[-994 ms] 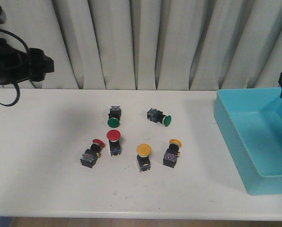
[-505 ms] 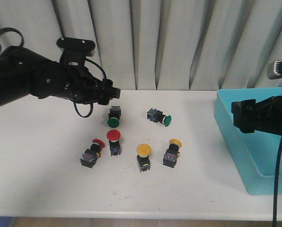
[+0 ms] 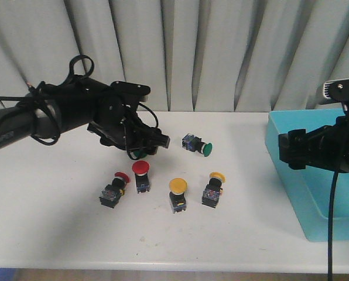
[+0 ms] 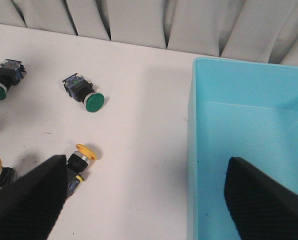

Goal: Pick red and yellow buttons and place in box
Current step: 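Lower the left gripper onto the red-capped button and close it, then lift the red button with the left gripper toward the right gripper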

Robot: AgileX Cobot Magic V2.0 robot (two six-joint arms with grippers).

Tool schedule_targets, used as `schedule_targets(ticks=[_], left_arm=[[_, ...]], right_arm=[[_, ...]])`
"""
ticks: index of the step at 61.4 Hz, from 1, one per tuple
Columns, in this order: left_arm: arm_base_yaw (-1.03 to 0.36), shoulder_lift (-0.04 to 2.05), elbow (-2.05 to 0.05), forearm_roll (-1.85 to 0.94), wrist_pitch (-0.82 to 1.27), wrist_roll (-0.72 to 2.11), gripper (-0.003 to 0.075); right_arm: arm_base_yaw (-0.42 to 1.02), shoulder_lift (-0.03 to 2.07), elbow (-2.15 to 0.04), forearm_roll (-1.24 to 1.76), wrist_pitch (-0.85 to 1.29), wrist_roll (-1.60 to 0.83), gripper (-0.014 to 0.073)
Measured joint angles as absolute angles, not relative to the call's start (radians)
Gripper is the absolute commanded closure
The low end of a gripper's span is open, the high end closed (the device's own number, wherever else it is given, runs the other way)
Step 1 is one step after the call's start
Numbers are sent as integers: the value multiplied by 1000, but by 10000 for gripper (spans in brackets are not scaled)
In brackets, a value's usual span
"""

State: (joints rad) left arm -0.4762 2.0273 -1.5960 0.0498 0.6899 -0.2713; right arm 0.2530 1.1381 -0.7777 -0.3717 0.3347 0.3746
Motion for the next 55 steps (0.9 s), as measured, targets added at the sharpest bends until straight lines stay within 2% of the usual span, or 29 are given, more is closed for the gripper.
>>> schedule_targets(ticks=[45,51,55], left_arm=[[-488,2172,-1626,42,717,-268,180],[-488,2186,-1626,43,712,-288,201],[-488,2194,-1626,43,708,-297,246]], right_arm=[[253,1138,-778,-327,332,375,0],[253,1138,-778,-327,332,375,0],[253,1138,-778,-327,332,375,0]])
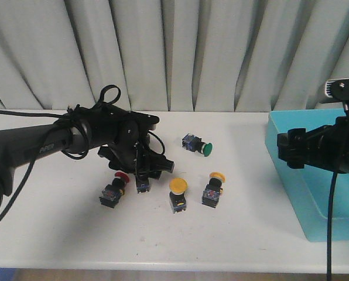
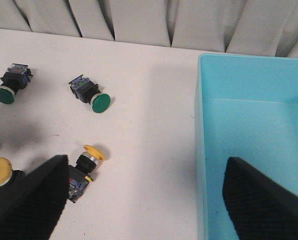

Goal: Pick red and yellow buttons and place in box
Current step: 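Lift the red button with the left gripper toward the right gripper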

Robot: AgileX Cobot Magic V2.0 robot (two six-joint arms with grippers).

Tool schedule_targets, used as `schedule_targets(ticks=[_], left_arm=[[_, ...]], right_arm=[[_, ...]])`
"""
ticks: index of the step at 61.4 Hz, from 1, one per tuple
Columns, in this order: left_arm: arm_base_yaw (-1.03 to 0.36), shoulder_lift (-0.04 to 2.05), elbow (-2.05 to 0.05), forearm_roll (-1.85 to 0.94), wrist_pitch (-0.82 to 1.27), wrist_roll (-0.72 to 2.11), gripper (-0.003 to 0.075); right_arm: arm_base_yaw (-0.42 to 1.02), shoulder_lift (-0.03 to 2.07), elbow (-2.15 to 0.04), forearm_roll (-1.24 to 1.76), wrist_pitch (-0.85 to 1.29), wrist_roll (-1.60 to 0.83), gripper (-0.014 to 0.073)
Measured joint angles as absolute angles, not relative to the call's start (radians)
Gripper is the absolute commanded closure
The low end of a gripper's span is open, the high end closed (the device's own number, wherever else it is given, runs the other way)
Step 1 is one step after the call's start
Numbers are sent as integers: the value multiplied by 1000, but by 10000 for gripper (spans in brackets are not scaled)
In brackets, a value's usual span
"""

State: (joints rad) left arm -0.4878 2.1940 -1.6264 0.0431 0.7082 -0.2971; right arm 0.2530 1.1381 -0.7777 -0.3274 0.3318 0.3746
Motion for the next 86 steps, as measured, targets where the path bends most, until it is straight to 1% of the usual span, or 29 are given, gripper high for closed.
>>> schedule_targets(ticks=[3,6,7,10,12,13,15,16,17,18,20,31,42,43,44,48,55,64,69,86], left_arm=[[-488,2199,-1626,43,705,-299,293],[-488,2201,-1626,43,705,-302,379],[-488,2201,-1626,43,705,-302,392],[-488,2201,-1626,43,705,-303,470],[-488,2201,-1626,43,705,-304,527],[-488,2201,-1626,43,705,-304,570],[-488,2201,-1626,44,704,-304,611],[-488,2201,-1626,45,704,-304,652],[-488,2201,-1626,45,704,-304,664],[-488,2201,-1626,45,703,-304,703],[-488,2201,-1626,46,701,-304,729],[-488,2182,-1637,46,692,-304,728],[-488,2101,-1726,46,776,-300,728],[-488,2091,-1741,46,785,-296,728],[-488,1962,-1823,-29,855,-250,728],[-488,1919,-1834,-103,872,-233,728],[-488,1876,-1839,-245,910,-192,728],[-488,1874,-1839,-453,981,-172,727],[-488,1874,-1838,-542,986,-160,727],[-488,1874,-1838,-743,985,-150,726]], right_arm=[[253,1138,-778,-327,332,375,0],[253,1138,-778,-327,332,374,0],[253,1138,-778,-327,333,374,0],[253,1138,-778,-327,335,373,0],[253,1138,-778,-327,336,373,0],[253,1138,-778,-327,336,373,0],[253,1138,-778,-327,336,373,0],[253,1138,-778,-327,336,372,0],[253,1138,-778,-327,336,372,0],[256,1138,-778,-327,337,369,0],[260,1138,-778,-327,340,364,1],[327,1138,-778,-327,357,304,0],[432,1166,-778,-327,353,209,1],[440,1171,-778,-327,351,202,1],[510,1218,-778,-327,304,150,1],[531,1227,-778,-328,276,139,1],[550,1231,-778,-336,224,121,1],[551,1231,-778,-345,191,115,1],[551,1231,-778,-348,181,115,1],[551,1231,-778,-364,164,112,1]])
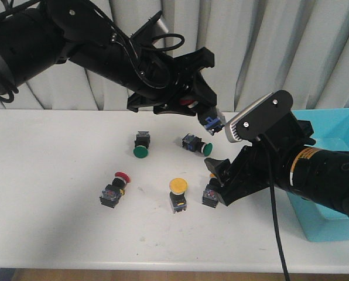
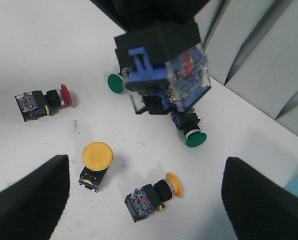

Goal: Pick red and yellow buttons and place in box
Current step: 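Lift the red button with the left gripper toward the right gripper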

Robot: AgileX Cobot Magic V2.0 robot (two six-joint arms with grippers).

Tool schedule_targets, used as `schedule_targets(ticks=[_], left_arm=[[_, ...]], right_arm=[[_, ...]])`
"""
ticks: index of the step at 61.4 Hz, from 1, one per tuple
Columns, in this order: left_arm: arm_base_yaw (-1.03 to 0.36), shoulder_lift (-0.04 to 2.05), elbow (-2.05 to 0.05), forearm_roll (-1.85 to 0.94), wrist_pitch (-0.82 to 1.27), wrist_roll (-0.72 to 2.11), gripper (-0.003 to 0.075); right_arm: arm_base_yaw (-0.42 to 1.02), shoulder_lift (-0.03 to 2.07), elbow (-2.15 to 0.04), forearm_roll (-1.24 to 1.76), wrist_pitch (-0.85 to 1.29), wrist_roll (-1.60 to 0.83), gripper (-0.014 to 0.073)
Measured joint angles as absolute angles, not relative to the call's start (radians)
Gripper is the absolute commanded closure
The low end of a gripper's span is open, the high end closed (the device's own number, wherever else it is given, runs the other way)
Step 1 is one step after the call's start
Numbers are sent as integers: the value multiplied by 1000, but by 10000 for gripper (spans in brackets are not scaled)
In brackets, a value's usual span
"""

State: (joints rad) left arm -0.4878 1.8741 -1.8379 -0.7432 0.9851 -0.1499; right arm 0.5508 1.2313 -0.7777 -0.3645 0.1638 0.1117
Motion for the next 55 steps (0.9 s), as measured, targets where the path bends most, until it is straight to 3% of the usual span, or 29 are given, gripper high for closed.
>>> schedule_targets(ticks=[23,31,38,51,55], left_arm=[[-548,1874,-1838,-781,985,-152,725],[-568,1874,-1838,-768,985,-160,723],[-590,1874,-1838,-772,1001,-162,720],[-605,1874,-1838,-769,1029,-162,718],[-605,1874,-1838,-764,1029,-160,717]], right_arm=[[551,1231,-778,-430,124,109,4],[551,1231,-778,-448,139,109,53],[551,1238,-778,-455,132,108,186],[551,1240,-778,-459,130,108,603],[551,1240,-778,-465,130,108,606]])
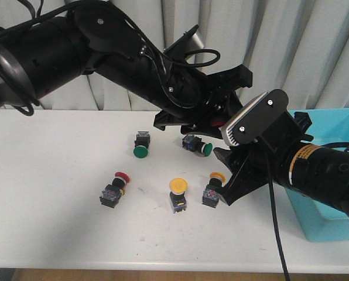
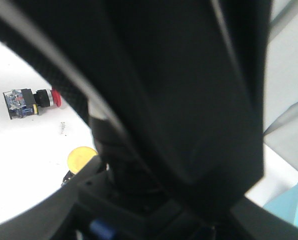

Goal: Pick red and yellow buttons and place in box
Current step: 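Lift the red button with the left gripper toward the right gripper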

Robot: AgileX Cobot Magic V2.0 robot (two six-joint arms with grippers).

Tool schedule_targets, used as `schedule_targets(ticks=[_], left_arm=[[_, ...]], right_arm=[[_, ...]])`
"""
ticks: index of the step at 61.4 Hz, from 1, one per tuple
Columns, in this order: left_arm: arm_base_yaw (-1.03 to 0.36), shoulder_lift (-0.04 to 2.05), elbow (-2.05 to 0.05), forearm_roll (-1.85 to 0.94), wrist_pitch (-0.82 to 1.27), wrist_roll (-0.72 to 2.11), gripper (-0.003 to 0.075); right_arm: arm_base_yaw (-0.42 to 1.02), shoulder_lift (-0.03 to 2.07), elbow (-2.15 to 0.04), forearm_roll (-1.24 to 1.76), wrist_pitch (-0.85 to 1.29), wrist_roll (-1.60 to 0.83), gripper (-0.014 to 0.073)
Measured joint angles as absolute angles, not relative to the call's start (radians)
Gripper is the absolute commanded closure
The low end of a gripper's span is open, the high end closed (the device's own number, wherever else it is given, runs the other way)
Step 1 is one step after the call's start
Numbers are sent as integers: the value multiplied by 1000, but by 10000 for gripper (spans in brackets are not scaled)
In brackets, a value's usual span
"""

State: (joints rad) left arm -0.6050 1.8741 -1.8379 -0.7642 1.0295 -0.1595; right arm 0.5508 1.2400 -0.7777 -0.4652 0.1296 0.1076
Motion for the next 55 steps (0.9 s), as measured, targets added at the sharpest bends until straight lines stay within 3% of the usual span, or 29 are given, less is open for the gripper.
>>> schedule_targets(ticks=[15,23,31,43,48,55], left_arm=[[-616,1874,-1839,-712,1026,-117,706],[-620,1874,-1839,-693,1026,-107,652],[-624,1874,-1839,-686,1020,-75,531],[-624,1874,-1839,-658,1003,-45,274],[-623,1874,-1839,-631,989,-36,214],[-622,1874,-1839,-612,965,-31,191]], right_arm=[[551,1243,-778,-478,141,108,598],[551,1243,-778,-478,145,108,597],[551,1247,-778,-478,147,108,596],[551,1250,-778,-478,148,108,596],[551,1250,-778,-478,149,108,596],[551,1250,-778,-478,160,111,596]])
